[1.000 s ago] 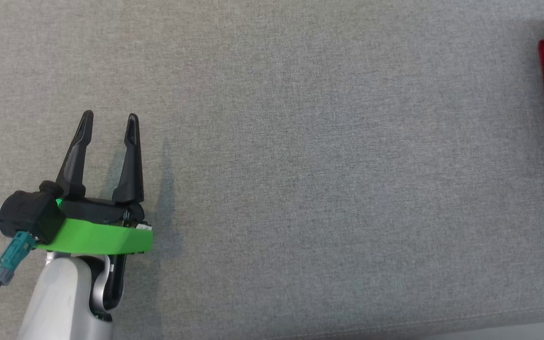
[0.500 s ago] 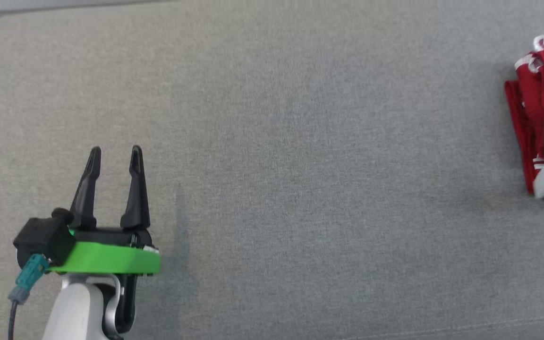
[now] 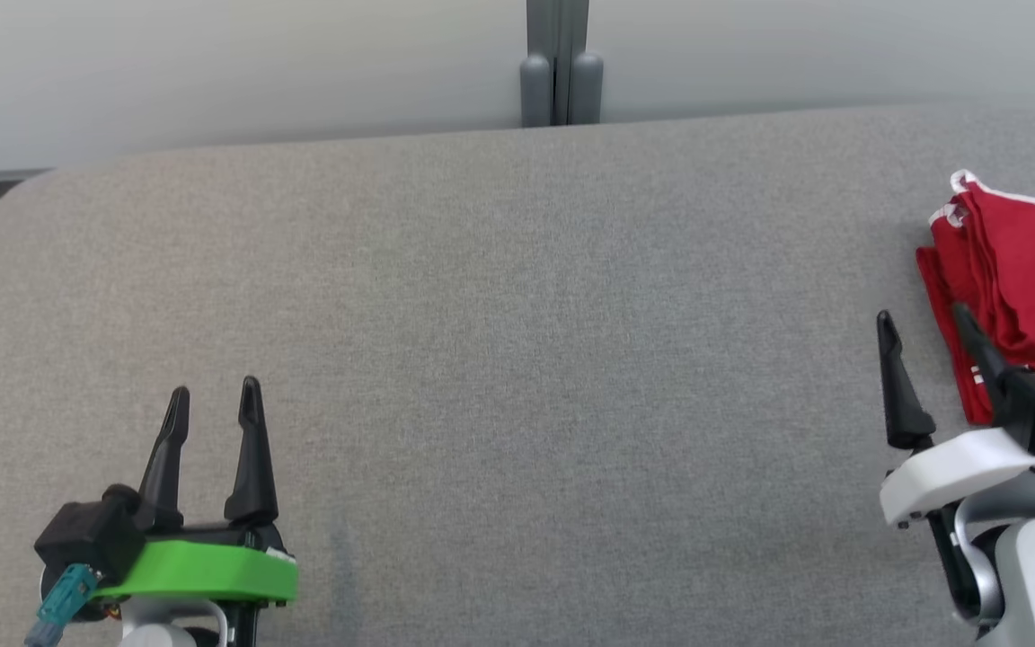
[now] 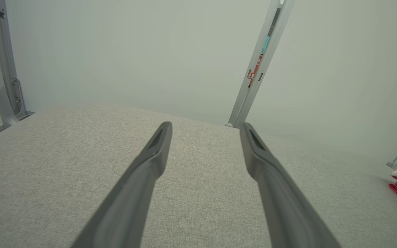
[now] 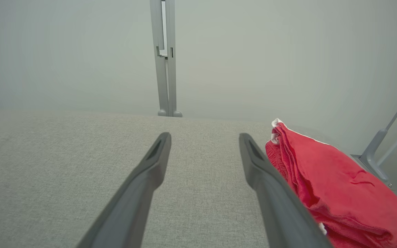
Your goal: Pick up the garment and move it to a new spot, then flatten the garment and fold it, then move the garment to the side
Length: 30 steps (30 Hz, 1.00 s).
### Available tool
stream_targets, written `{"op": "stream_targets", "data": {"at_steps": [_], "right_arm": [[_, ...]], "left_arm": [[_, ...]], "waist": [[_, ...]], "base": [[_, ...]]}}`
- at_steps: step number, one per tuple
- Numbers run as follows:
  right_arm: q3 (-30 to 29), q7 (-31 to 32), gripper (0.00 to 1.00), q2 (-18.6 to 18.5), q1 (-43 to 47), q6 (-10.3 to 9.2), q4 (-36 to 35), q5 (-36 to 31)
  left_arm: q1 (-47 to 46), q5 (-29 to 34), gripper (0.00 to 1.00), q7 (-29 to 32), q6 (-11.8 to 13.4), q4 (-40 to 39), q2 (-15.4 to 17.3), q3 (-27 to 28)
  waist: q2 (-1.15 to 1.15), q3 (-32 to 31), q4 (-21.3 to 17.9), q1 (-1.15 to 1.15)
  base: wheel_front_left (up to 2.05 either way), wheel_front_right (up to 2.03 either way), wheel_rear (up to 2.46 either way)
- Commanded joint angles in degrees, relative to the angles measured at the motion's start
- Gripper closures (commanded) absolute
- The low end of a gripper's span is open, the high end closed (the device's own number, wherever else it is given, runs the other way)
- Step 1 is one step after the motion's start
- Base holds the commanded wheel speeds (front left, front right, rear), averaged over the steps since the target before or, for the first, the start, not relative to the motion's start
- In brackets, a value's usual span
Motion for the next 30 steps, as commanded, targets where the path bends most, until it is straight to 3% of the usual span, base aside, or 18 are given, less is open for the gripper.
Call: {"op": "stream_targets", "data": {"at_steps": [1,9,29,30], "right_arm": [[0.0,-0.2,0.00,0.7,1.4,-0.07,-0.5,0.1],[-0.1,-0.9,0.00,4.6,5.8,-0.07,-0.3,0.1],[0.9,-1.3,0.00,5.9,5.3,-0.07,0.5,-0.7],[0.9,-1.0,1.00,5.9,5.6,0.00,0.4,-0.8]], "left_arm": [[1.2,-0.3,0.00,-0.2,-0.2,0.4,-0.1,0.5],[3.4,0.2,0.00,-0.2,-0.2,2.0,-0.5,1.0],[2.9,-0.7,0.00,-0.2,-0.2,2.8,-0.2,0.7],[3.0,-0.2,1.00,0.0,0.0,2.8,-0.6,0.6]], "waist": [[0.00,-2.4,0.2,0.00],[0.00,-4.0,-0.1,0.00],[0.00,-3.4,-0.2,0.00],[0.00,-3.4,-0.2,0.00]], "base": [[0.00,0.00,0.00],[0.00,0.00,0.00],[0.00,0.00,0.00],[0.00,0.00,0.00]]}}
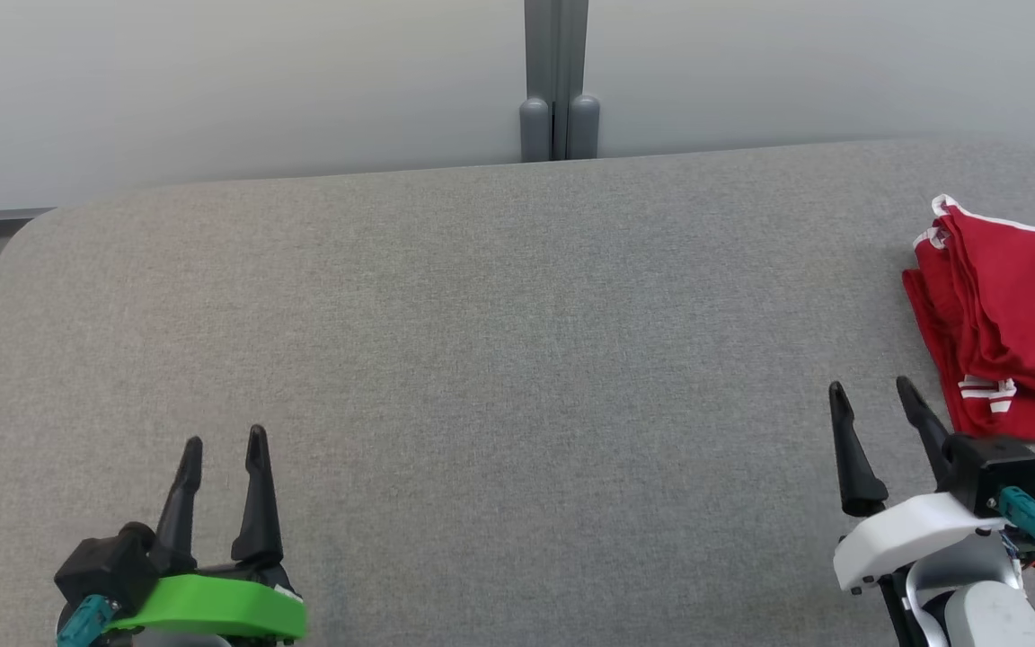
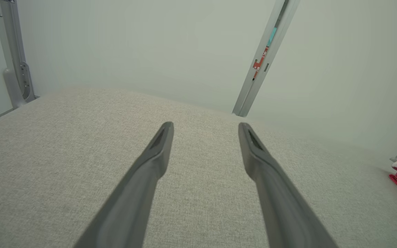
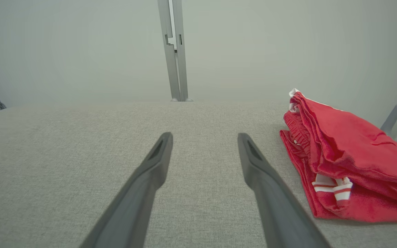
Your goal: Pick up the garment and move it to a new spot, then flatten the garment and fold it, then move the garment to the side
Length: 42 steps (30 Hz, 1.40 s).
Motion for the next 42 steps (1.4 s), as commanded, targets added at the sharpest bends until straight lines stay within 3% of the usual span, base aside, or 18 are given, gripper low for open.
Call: {"op": "stream_targets", "data": {"at_steps": [1,5,22,42], "right_arm": [[0.0,0.1,1.00,0.0,0.0,0.00,0.4,0.1],[-0.1,0.3,1.00,0.4,1.1,0.00,2.6,0.3],[-1.0,3.3,1.00,0.6,-0.3,-0.01,3.5,19.5],[-1.7,5.9,1.00,0.7,-1.6,-0.02,4.4,37.7]], "left_arm": [[0.0,-0.1,1.00,0.1,0.0,0.3,-0.1,0.0],[0.3,-0.2,1.00,0.4,0.0,2.5,-0.5,-0.4],[-1.1,-15.7,1.00,4.9,0.0,2.5,-0.3,1.3],[-2.5,-30.3,1.00,9.3,-0.1,2.5,-0.2,2.9]], "waist": [[0.00,0.0,0.0,0.00],[0.00,0.0,0.0,0.00],[0.00,-0.2,-0.1,0.00],[0.00,-0.3,-0.2,0.00]], "base": [[0.00,0.00,0.00],[0.00,0.00,0.00],[0.00,0.00,0.00],[0.00,0.00,0.00]]}}
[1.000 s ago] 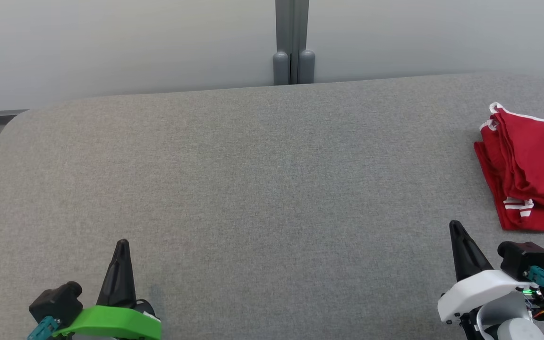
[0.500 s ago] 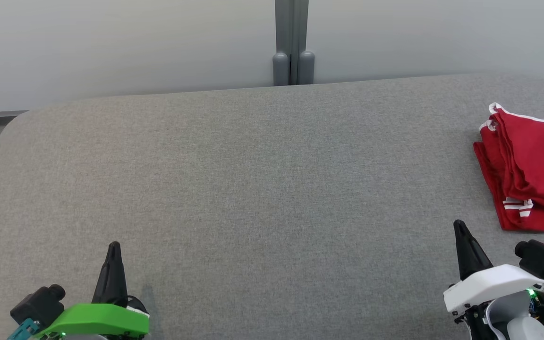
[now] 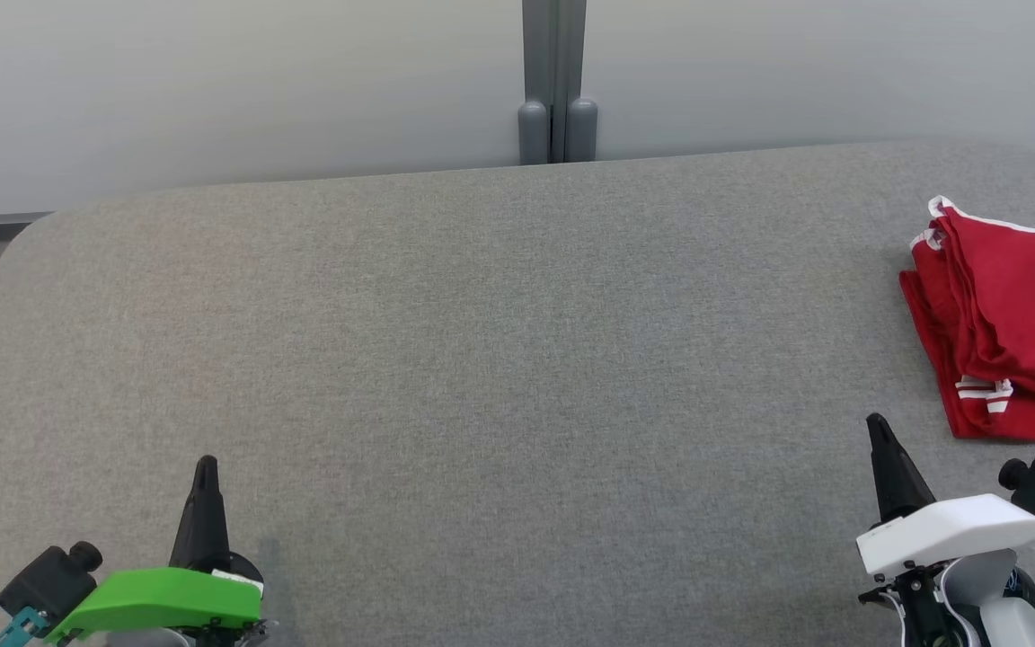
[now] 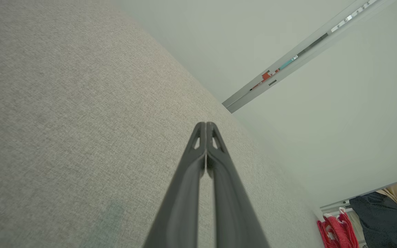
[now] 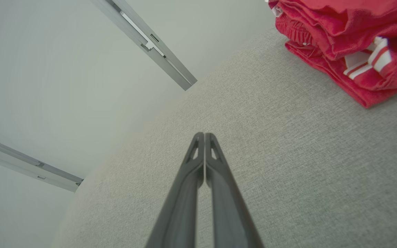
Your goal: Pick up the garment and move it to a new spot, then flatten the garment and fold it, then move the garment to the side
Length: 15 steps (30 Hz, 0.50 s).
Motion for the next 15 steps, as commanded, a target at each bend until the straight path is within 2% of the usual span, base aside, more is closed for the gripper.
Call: {"op": "stream_targets", "data": {"at_steps": [1,15], "right_arm": [[-0.2,0.3,1.00,-0.2,-1.6,-0.01,-0.5,2.0],[-0.7,1.9,1.00,-0.1,-2.3,-0.02,0.1,12.6]], "left_arm": [[-1.8,-1.8,1.00,0.4,-0.1,-0.8,0.4,0.4],[-2.6,-10.2,1.00,3.0,-0.1,-0.8,0.4,1.4]], "waist": [[0.00,0.0,0.0,0.00],[0.00,-0.1,-0.1,0.00]], "base": [[0.00,0.00,0.00],[0.00,0.00,0.00]]}}
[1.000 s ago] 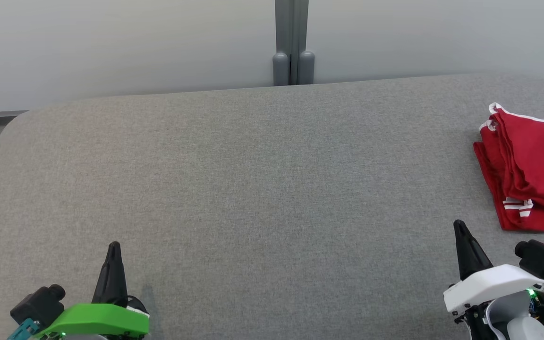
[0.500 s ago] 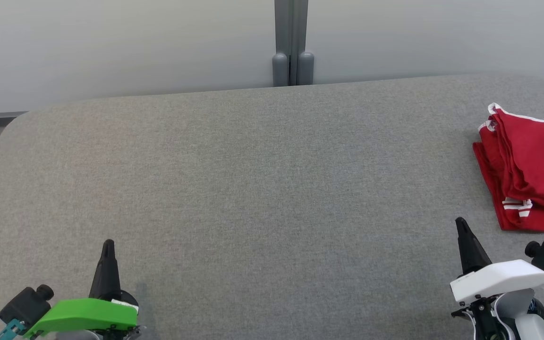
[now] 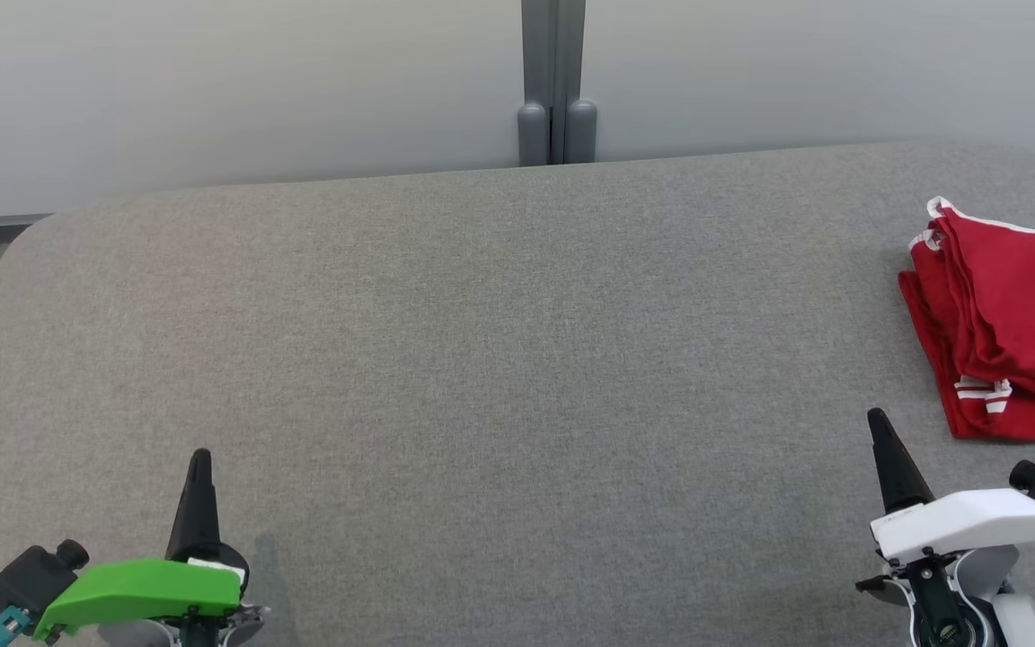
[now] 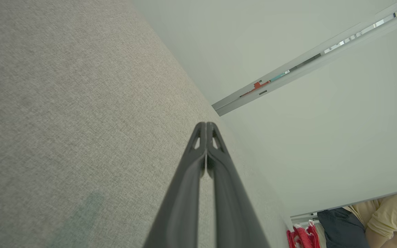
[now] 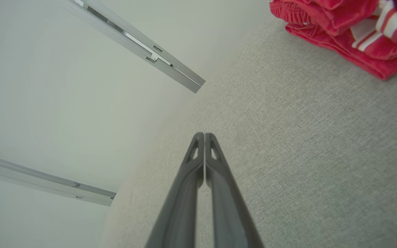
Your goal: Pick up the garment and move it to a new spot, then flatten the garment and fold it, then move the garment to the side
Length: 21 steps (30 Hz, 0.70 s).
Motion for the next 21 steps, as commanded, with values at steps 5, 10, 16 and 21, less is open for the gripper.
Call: {"op": "stream_targets", "data": {"at_steps": [5,10,16,21], "right_arm": [[-0.4,0.8,1.00,-0.2,-1.6,-0.02,-0.3,4.7],[-0.5,1.3,1.00,-0.1,-1.8,-0.01,-0.1,7.9],[-0.7,1.9,1.00,-0.1,-2.0,-0.01,0.1,11.8],[-0.8,2.3,1.00,-0.1,-2.2,-0.01,0.3,14.7]], "left_arm": [[-1.9,-3.7,1.00,1.1,-0.1,-0.7,0.4,0.7],[-2.2,-6.3,1.00,1.9,-0.1,-0.7,0.4,1.0],[-2.5,-9.4,1.00,2.8,-0.1,-0.7,0.4,1.4],[-2.7,-11.8,1.00,3.6,-0.1,-0.7,0.4,1.7]], "waist": [[0.00,0.0,0.0,0.00],[0.00,-0.1,0.0,0.00],[0.00,-0.1,-0.1,0.00],[0.00,-0.2,-0.1,0.00]], "base": [[0.00,0.00,0.00],[0.00,0.00,0.00],[0.00,0.00,0.00],[0.00,0.00,0.00]]}}
